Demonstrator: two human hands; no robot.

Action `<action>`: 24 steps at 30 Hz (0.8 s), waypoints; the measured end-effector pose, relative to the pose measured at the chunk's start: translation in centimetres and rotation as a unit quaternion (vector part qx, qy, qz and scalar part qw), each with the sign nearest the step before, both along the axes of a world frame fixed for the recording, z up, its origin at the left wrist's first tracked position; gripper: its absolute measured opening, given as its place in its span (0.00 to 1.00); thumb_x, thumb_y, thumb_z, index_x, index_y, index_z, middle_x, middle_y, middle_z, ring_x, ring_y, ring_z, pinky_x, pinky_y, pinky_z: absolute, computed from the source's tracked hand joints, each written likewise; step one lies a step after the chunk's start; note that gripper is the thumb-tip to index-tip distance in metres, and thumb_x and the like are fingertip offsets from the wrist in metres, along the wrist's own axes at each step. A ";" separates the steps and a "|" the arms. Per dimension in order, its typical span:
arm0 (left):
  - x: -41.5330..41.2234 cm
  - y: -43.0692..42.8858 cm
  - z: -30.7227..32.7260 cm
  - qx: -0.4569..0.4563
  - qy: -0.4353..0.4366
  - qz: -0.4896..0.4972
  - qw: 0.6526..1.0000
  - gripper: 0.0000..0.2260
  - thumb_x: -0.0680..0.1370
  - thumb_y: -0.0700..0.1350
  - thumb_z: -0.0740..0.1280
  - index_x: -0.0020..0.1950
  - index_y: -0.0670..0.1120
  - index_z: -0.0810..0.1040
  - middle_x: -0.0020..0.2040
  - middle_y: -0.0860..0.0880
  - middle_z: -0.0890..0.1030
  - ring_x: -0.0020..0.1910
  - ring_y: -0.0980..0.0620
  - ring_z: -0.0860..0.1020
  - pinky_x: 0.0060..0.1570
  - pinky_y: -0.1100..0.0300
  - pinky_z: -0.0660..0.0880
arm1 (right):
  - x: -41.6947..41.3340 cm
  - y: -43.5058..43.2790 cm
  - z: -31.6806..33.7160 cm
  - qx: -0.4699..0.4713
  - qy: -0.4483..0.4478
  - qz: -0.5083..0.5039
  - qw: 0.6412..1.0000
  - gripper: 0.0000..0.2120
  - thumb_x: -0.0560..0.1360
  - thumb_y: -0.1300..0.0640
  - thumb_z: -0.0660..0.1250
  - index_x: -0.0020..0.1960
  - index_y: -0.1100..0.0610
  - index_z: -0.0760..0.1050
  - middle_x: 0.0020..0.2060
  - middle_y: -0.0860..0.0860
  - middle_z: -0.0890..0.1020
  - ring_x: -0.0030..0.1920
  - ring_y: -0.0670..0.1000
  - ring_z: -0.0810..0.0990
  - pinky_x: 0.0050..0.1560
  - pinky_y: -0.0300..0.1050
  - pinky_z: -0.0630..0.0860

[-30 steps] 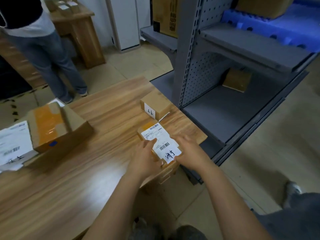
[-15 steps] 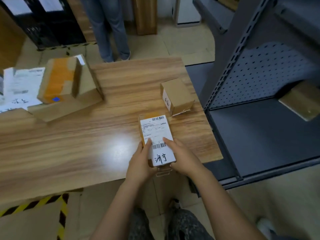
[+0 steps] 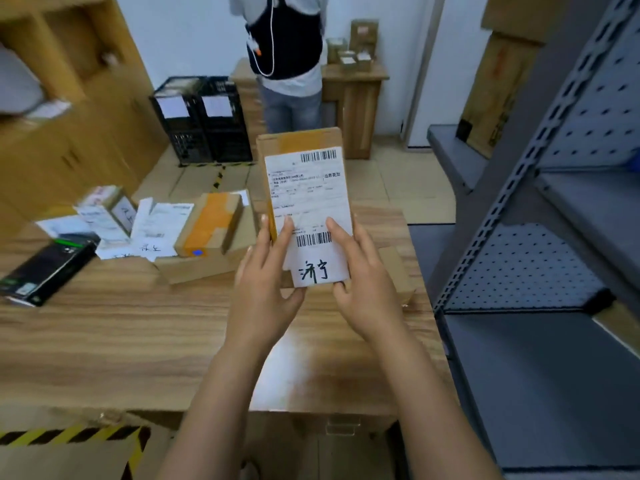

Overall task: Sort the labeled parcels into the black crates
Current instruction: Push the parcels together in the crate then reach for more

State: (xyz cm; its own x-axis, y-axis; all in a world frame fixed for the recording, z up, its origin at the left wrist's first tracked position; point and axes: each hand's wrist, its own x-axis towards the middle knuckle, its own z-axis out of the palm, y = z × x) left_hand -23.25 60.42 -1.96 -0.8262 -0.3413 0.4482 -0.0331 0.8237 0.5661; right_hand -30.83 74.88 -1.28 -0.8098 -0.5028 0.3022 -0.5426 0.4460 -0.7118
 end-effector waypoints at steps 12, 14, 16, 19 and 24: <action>-0.3 -1.4 10.7 -0.092 0.143 -0.011 0.985 0.47 0.69 0.38 0.76 0.78 0.59 0.54 0.80 0.53 0.49 0.72 0.48 0.66 0.52 0.48 0.78 | 0.0 -1.4 10.1 -0.127 0.152 -0.003 0.980 0.45 0.70 0.71 0.67 0.74 0.35 0.56 0.76 0.41 0.51 0.74 0.47 0.62 0.53 0.47 0.81; -0.6 -1.5 11.0 -0.101 0.158 -0.012 0.982 0.46 0.69 0.38 0.76 0.79 0.57 0.55 0.80 0.51 0.50 0.72 0.47 0.66 0.53 0.47 0.78 | -0.1 -1.4 10.6 -0.130 0.163 -0.006 0.978 0.45 0.71 0.71 0.67 0.74 0.34 0.55 0.75 0.40 0.52 0.72 0.47 0.64 0.50 0.45 0.82; -1.0 -1.6 11.0 -0.106 0.165 -0.014 0.981 0.45 0.69 0.38 0.76 0.79 0.56 0.55 0.80 0.51 0.50 0.72 0.46 0.66 0.54 0.45 0.78 | -0.3 -1.4 10.8 -0.129 0.173 -0.008 0.976 0.46 0.71 0.71 0.67 0.74 0.34 0.54 0.74 0.40 0.52 0.70 0.46 0.66 0.48 0.45 0.82; -1.6 -1.7 11.1 -0.111 0.169 -0.016 0.979 0.45 0.69 0.38 0.76 0.79 0.56 0.55 0.80 0.51 0.51 0.71 0.45 0.67 0.53 0.44 0.78 | -0.7 -1.4 10.9 -0.128 0.176 -0.013 0.976 0.47 0.70 0.71 0.68 0.74 0.33 0.54 0.74 0.40 0.52 0.69 0.45 0.65 0.48 0.44 0.82; -2.2 -1.5 11.1 -0.114 0.168 -0.017 0.979 0.45 0.68 0.38 0.76 0.78 0.55 0.57 0.80 0.49 0.52 0.69 0.45 0.69 0.52 0.43 0.78 | -1.4 -1.1 10.8 -0.122 0.180 -0.020 0.976 0.46 0.70 0.70 0.69 0.74 0.34 0.55 0.74 0.41 0.52 0.67 0.43 0.66 0.47 0.42 0.82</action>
